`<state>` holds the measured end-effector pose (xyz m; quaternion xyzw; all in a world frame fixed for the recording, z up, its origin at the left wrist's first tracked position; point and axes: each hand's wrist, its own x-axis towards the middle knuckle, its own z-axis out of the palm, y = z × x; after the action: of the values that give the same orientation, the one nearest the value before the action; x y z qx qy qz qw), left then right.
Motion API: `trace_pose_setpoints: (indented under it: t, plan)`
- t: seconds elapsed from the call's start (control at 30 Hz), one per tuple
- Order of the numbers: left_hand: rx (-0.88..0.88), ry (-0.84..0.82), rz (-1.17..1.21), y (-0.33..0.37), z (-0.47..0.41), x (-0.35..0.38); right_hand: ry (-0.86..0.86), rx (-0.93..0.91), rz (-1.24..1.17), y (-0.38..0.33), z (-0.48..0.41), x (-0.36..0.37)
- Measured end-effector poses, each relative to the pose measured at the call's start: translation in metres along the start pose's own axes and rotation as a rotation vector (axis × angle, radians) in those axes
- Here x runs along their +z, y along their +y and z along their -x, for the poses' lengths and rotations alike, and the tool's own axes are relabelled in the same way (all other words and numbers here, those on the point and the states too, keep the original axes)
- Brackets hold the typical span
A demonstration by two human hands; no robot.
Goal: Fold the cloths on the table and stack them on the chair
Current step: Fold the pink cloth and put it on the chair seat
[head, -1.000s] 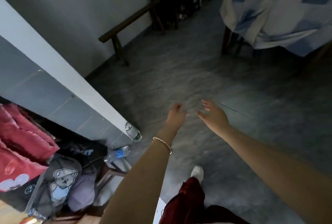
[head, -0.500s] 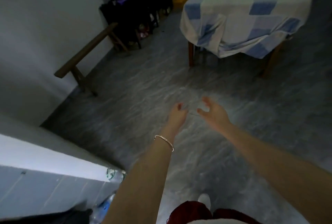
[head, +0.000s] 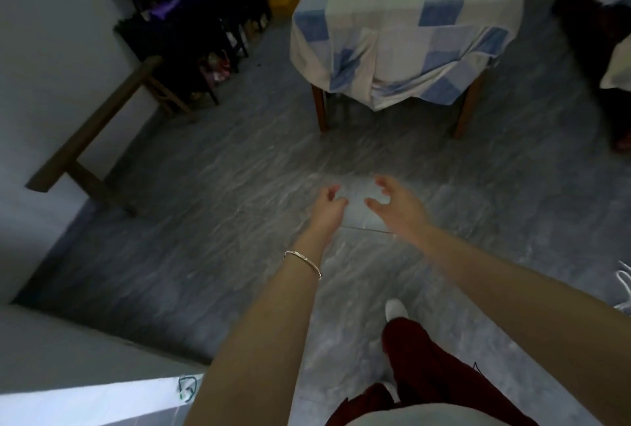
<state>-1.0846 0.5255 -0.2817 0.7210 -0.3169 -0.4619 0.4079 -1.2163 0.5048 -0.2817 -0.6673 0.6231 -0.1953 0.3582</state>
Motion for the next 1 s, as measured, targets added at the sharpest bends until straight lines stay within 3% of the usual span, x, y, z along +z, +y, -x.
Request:
trace_pose_setpoints:
  t: [0.6, 1.0]
  plan:
    - [0.039, -0.005, -0.026, 0.113, -0.157, 0.067, -0.017, -0.064, -0.030, -0.004, -0.203, -0.067]
    - [0.012, -0.028, -0.043, 0.141, -0.213, 0.089, -0.021, -0.048, -0.039, 0.000, -0.271, -0.084]
